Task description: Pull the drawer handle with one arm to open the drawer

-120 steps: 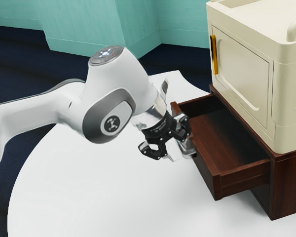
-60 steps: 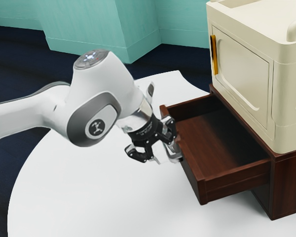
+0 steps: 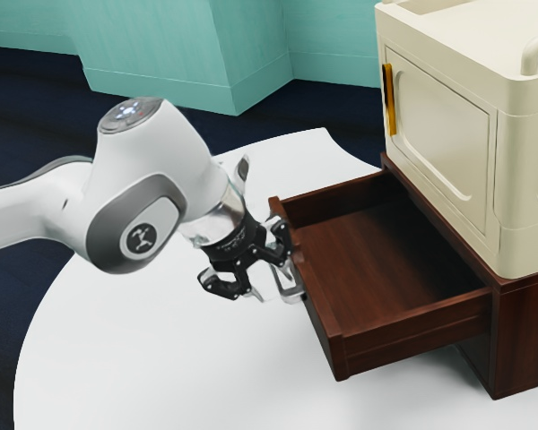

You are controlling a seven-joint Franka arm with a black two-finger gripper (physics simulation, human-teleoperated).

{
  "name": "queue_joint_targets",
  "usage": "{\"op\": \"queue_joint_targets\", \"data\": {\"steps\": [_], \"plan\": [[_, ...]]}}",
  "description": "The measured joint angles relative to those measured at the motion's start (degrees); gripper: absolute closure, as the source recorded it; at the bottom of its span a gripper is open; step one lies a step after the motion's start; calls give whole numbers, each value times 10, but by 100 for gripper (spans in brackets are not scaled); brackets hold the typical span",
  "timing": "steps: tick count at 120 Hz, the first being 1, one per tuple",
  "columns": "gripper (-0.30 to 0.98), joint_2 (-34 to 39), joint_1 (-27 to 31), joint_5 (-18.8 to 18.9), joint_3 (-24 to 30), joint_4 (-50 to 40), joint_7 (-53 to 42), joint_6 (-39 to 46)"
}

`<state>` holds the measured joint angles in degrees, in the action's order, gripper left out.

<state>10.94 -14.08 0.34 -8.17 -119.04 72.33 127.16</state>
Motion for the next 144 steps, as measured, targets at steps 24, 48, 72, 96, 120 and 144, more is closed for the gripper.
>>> {"op": "queue_joint_targets", "data": {"steps": [24, 48, 72, 96, 120, 144], "plan": [[47, 28, 1, 9, 0, -23, 1, -1], [47, 37, 2, 17, -1, -32, 3, -3], [47, 40, 2, 25, -1, -31, 5, -4], [45, 62, -1, 52, 2, -17, 6, -4], [29, 83, 5, 90, 3, 52, 9, -34], [11, 40, 105, 26, 6, 231, 69, -255]]}}
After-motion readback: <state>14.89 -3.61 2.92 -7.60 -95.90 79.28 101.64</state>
